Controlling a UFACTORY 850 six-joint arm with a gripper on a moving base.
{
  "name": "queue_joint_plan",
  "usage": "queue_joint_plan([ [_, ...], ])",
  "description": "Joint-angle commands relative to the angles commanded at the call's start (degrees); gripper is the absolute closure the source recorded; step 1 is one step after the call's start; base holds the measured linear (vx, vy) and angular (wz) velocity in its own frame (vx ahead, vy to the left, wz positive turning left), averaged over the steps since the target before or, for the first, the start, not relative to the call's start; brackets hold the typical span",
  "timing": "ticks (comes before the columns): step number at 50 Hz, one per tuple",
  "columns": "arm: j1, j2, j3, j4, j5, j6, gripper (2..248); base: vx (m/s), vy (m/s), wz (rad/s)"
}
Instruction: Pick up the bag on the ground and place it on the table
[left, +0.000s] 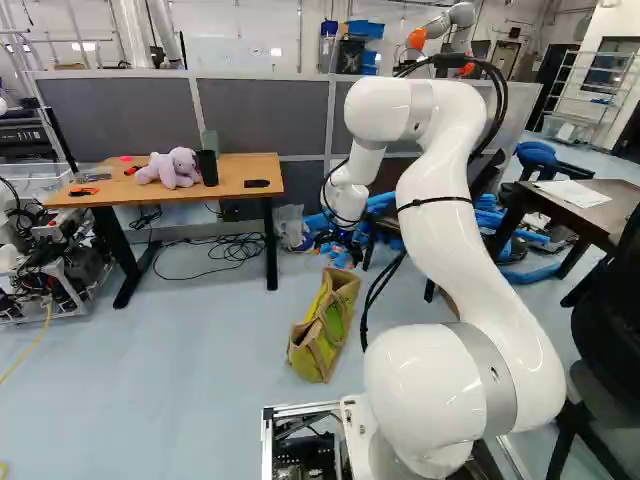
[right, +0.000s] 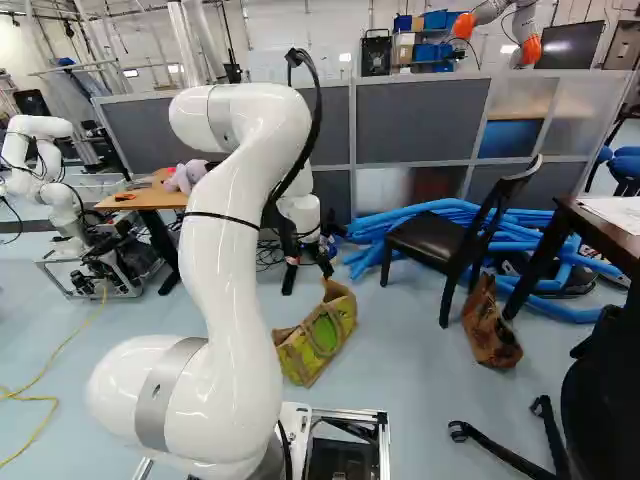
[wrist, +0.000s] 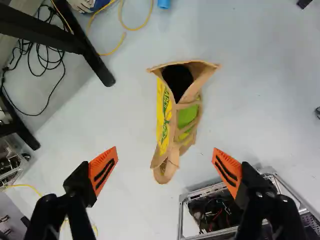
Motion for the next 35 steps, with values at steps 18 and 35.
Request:
queue_joint_plan([
  [18,0.0,-3.8,-2.3,0.0,0.0,0.0,3,0.000,0.000,0.000],
  [35,0.0,-7.3,-4.6,0.0,0.0,0.0,3,0.000,0.000,0.000],
])
